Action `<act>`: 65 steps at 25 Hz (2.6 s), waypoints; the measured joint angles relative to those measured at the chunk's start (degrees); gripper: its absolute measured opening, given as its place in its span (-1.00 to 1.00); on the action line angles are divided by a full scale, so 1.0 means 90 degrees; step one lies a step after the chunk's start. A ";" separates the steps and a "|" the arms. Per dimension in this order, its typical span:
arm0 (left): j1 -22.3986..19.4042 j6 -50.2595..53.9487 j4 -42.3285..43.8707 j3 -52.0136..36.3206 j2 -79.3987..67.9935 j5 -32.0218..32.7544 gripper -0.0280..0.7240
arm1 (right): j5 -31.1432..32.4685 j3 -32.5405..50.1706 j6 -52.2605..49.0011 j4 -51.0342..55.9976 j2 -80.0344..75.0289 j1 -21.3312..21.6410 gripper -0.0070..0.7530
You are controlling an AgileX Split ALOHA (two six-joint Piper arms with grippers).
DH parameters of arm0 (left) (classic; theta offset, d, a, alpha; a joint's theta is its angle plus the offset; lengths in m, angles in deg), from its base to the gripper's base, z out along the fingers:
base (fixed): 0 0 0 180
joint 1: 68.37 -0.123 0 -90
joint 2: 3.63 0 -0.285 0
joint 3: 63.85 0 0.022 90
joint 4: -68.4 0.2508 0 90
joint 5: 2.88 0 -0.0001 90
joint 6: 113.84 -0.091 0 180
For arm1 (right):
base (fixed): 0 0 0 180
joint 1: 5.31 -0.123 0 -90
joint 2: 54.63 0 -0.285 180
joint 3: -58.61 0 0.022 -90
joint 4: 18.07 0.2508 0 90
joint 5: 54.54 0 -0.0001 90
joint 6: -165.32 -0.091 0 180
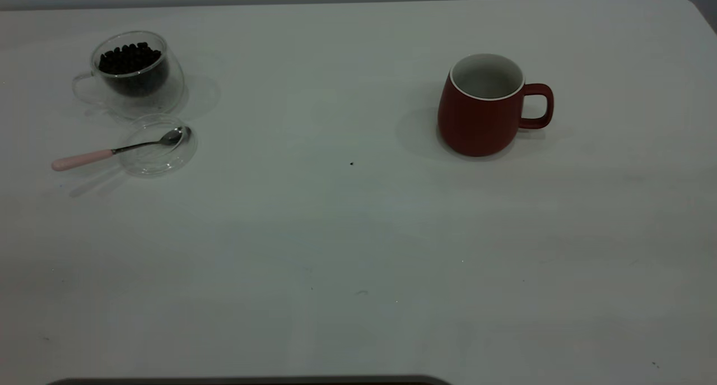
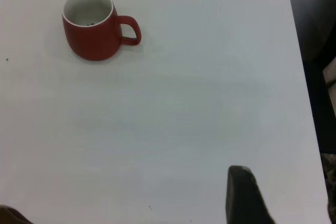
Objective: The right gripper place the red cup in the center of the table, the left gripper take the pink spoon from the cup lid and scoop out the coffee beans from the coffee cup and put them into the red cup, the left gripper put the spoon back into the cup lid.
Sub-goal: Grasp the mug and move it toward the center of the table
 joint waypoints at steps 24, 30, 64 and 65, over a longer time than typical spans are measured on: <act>0.0000 0.0000 0.0000 0.0000 0.0000 0.0000 0.12 | 0.0006 0.0000 0.0000 0.0026 0.0000 0.0000 0.11; 0.0000 0.0000 0.0000 0.0000 0.0000 0.0000 0.12 | -0.0001 0.0000 0.0010 0.0305 -0.0009 0.0000 0.11; 0.0000 0.0006 0.0000 0.0000 0.0000 0.0000 0.12 | -0.4261 -0.3436 0.9221 0.3692 -1.1708 -0.0333 0.57; 0.0000 0.0006 0.0000 0.0000 0.0000 0.0000 0.12 | -0.4301 -0.3603 0.9607 0.3786 -1.1951 -0.0333 0.57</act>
